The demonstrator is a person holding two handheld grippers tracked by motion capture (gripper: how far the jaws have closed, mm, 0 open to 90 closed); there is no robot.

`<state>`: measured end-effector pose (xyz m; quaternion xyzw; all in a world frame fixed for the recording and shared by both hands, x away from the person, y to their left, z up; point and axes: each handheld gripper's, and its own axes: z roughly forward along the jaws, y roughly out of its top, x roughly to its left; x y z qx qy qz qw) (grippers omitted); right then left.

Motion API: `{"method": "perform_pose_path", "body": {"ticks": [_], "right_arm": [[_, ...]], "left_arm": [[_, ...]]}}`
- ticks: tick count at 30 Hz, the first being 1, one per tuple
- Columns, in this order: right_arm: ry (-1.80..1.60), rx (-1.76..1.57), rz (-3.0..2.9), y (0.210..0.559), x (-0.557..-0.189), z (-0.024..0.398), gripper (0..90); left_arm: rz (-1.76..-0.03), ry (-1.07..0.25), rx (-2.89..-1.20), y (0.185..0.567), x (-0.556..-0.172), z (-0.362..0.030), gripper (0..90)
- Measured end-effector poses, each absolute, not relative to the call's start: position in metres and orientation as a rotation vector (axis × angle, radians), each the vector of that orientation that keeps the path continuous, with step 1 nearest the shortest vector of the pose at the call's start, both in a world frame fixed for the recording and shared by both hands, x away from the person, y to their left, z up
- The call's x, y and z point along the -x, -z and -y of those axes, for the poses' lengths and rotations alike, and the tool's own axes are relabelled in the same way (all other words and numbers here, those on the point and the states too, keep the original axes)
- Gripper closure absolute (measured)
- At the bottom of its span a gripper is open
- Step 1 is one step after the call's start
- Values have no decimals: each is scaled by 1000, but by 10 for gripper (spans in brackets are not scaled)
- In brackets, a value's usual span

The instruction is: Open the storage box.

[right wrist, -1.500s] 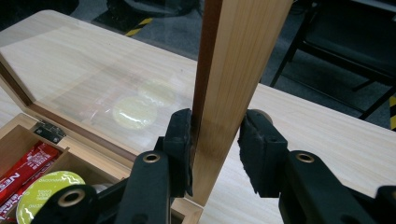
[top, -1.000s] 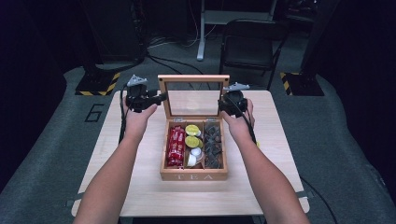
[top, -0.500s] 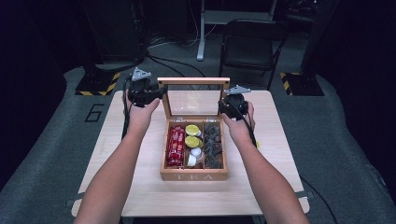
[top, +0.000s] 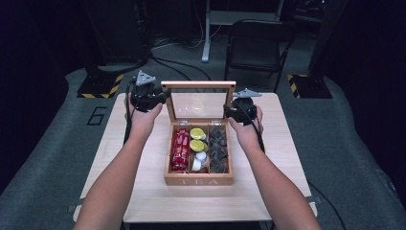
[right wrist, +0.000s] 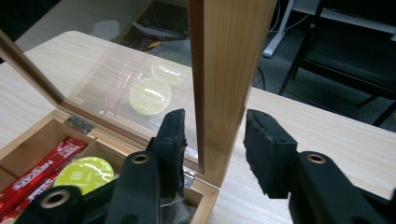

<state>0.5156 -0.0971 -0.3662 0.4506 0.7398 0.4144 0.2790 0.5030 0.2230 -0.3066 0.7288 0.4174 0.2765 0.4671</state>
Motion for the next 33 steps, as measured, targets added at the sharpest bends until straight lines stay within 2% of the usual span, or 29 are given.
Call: {"method": "perform_pose_path", "body": {"ticks": [3, 12, 24, 33], "right_arm": [[-1138, -1196, -1976, 361, -511, 100, 537], [-1180, -1144, -2001, 351, -502, 111, 503], [-1208, -1083, -2069, 338, -489, 107, 440], [-1260, -1014, -2053, 322, -467, 118, 462]], "left_arm": [[-1021, -681, -1784, 307, -503, -223, 646], [-1012, -676, -1787, 308, -496, -224, 644], [-987, -592, -1745, 317, -485, -234, 621], [-983, -529, -1731, 324, -472, -239, 603]]}}
